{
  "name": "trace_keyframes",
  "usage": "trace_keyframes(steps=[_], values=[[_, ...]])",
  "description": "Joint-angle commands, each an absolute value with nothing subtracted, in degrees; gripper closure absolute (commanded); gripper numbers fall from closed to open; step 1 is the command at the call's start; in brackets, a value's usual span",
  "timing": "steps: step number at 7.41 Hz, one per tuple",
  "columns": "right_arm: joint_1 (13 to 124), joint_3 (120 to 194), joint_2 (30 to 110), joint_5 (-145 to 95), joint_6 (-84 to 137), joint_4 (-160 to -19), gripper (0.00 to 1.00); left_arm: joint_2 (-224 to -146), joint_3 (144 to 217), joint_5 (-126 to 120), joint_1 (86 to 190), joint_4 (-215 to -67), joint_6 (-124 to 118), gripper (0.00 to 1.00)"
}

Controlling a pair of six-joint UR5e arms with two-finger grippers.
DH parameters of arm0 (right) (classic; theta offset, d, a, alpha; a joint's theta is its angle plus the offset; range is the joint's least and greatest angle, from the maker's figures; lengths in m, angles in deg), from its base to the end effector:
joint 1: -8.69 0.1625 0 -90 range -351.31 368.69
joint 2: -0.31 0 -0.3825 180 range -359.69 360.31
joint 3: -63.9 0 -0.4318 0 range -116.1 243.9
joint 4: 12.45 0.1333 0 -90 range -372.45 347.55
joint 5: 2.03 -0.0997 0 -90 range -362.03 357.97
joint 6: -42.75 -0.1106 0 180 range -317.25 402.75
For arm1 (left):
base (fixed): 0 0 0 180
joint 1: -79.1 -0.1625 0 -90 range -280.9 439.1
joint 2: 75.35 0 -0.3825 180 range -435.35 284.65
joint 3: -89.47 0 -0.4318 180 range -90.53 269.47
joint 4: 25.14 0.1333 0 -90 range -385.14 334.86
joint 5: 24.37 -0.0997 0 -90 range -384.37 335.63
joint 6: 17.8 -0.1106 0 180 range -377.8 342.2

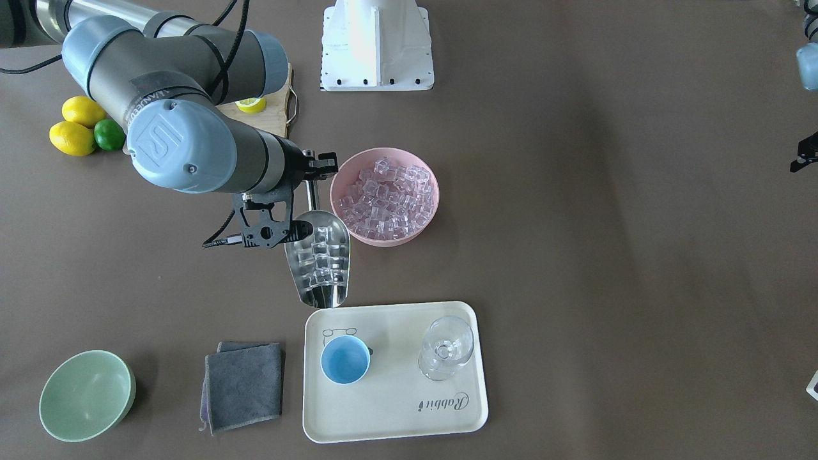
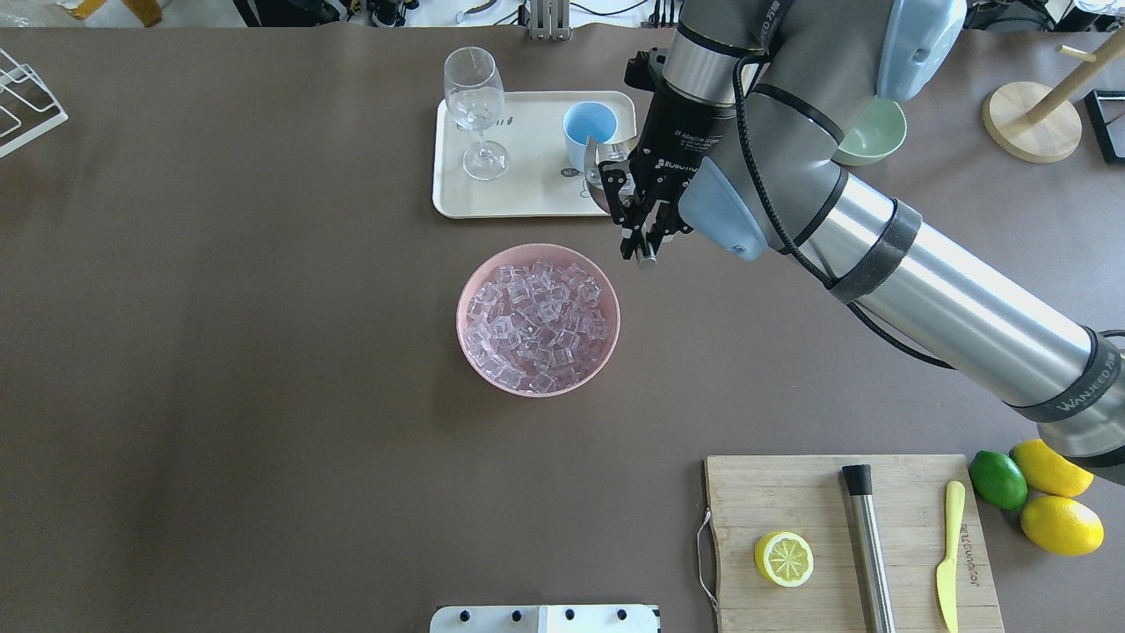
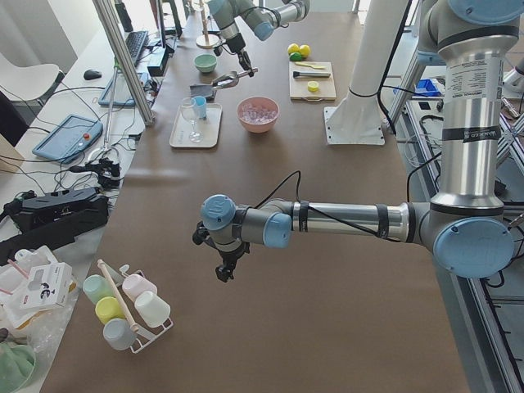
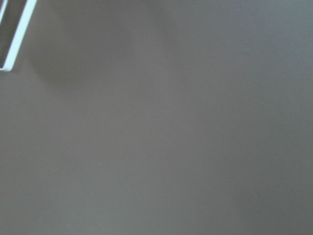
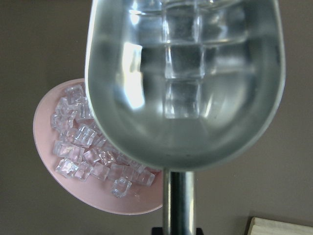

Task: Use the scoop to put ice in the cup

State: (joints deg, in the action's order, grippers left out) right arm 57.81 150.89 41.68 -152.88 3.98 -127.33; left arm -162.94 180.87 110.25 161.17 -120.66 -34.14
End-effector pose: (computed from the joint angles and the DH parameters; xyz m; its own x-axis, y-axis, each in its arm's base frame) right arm -0.4313 -0.5543 0.1218 0.5126 0.0119 0.8585 0.3733 0.8973 -0.2353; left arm 0.0168 -0.5239 0.6229 0.6305 0.4245 -0.6498 -0.3282 0.9045 0.2725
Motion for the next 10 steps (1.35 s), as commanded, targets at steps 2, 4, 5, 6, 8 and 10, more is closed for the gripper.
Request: trace_keyframes(steps=[2, 4, 5, 6, 8, 10], values=[[59.67, 146.88, 39.78, -158.47, 5.65, -128.2, 1.0, -169.4, 182.44, 109.48, 166.63, -102.84, -33.97, 0.02], [59.67, 144.42, 38.99, -159.53, 6.53, -128.64, 1.0, -166.41, 185.0, 110.98, 167.07, -103.01, -33.53, 0.02], [59.67, 143.01, 38.64, -160.66, 7.41, -128.64, 1.0, -166.32, 185.0, 110.98, 167.08, -103.01, -33.53, 0.02], [59.67, 142.74, 38.63, -160.85, 7.76, -128.73, 1.0, -166.32, 185.0, 111.16, 167.16, -102.93, -33.18, 0.02], [60.37, 140.3, 36.19, -160.85, 7.77, -129.52, 1.0, -166.23, 184.74, 112.65, 167.25, -103.1, -28.53, 0.02], [61.51, 137.82, 34.07, -161.72, 8.47, -129.52, 1.0, -164.66, 184.48, 113.96, 167.51, -103.19, -28.87, 0.02]])
